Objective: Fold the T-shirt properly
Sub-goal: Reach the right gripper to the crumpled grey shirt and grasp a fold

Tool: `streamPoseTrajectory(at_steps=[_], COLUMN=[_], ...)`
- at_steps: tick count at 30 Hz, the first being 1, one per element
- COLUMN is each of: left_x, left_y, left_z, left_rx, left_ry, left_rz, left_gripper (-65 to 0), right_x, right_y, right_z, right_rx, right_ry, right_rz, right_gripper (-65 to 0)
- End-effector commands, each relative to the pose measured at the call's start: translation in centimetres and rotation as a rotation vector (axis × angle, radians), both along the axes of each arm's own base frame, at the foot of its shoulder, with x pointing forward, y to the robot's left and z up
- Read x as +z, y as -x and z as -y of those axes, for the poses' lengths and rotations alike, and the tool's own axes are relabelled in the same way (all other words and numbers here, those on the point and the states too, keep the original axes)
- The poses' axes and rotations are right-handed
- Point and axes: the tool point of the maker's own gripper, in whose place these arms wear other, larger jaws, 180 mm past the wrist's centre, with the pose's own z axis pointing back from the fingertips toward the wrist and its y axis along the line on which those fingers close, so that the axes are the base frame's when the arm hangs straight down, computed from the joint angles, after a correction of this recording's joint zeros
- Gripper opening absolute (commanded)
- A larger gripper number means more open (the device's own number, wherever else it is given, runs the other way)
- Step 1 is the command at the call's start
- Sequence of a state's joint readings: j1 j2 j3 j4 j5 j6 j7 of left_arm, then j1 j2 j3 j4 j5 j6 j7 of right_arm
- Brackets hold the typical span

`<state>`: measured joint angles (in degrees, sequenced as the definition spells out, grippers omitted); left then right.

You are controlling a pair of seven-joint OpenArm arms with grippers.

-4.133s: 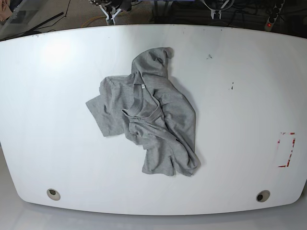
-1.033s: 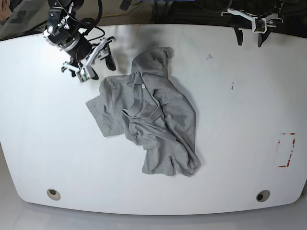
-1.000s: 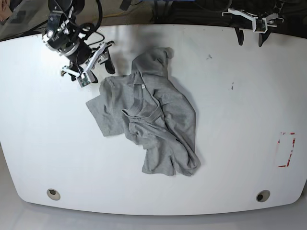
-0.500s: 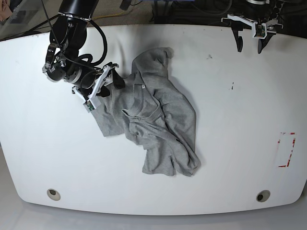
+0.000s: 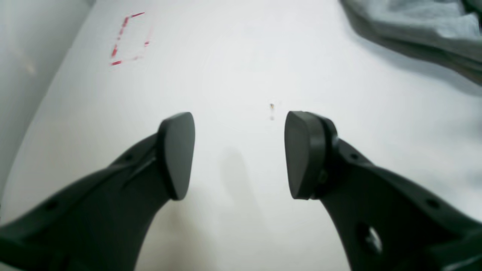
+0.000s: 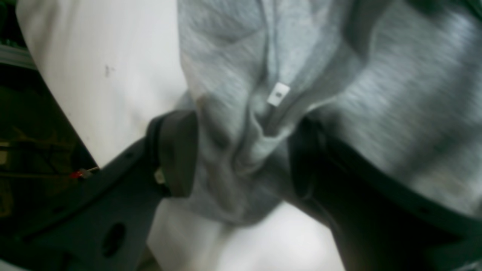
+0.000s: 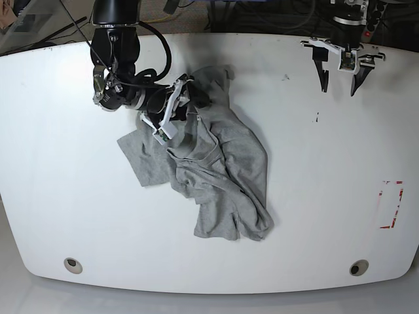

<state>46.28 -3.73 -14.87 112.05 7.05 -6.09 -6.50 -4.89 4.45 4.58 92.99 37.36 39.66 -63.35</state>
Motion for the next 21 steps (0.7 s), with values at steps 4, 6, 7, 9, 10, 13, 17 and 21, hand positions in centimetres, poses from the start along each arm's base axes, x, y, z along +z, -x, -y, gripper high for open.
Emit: streamPoseTrajectory(at_steps=[4,6,7,9,10,13,17,21], left_x=[0.8,0.8,0.6,0.6,0.6,0.6,0.6,0.5], left_y=[-1.5,-1.5,-1.5,-1.6,-1.6,-1.6,-1.5,-1.6], left_z=[1.3,1.7,2.0,2.4,2.5,2.4,2.4,2.4], left_rx=[-0.080,-0.101,-0.111,-0.129,-0.135,-0.143,-0.143,-0.141], left_ry=[-0.005,-0.005,0.000,0.002,0.002,-0.003,-0.003,-0.003], left_rz=[0.049,0.047,0.044,0.041,0.040,0.040,0.038,0.037], left_gripper=[-29.2,-29.2,-29.2,-29.2,-29.2,-29.2,-29.2,-29.2], right_x=[1.5,1.6,1.8,2.0,2.0,2.2,3.2,5.6], right_y=[-1.5,-1.7,-1.8,-2.1,-2.2,-2.5,-3.1,-5.2], right_z=[-1.6,-1.7,-1.8,-2.3,-2.5,-2.6,-2.5,-1.9], right_rx=[-0.001,-0.007,-0.011,-0.026,-0.032,-0.045,-0.054,-0.051], right_ry=[-0.079,-0.091,-0.098,-0.126,-0.138,-0.155,-0.163,-0.147], right_rz=[0.065,0.073,0.079,0.086,0.084,0.094,0.135,0.231], right_gripper=[-30.0,-34.2,-38.2,-48.2,-53.3,-65.0,-65.0,-65.0])
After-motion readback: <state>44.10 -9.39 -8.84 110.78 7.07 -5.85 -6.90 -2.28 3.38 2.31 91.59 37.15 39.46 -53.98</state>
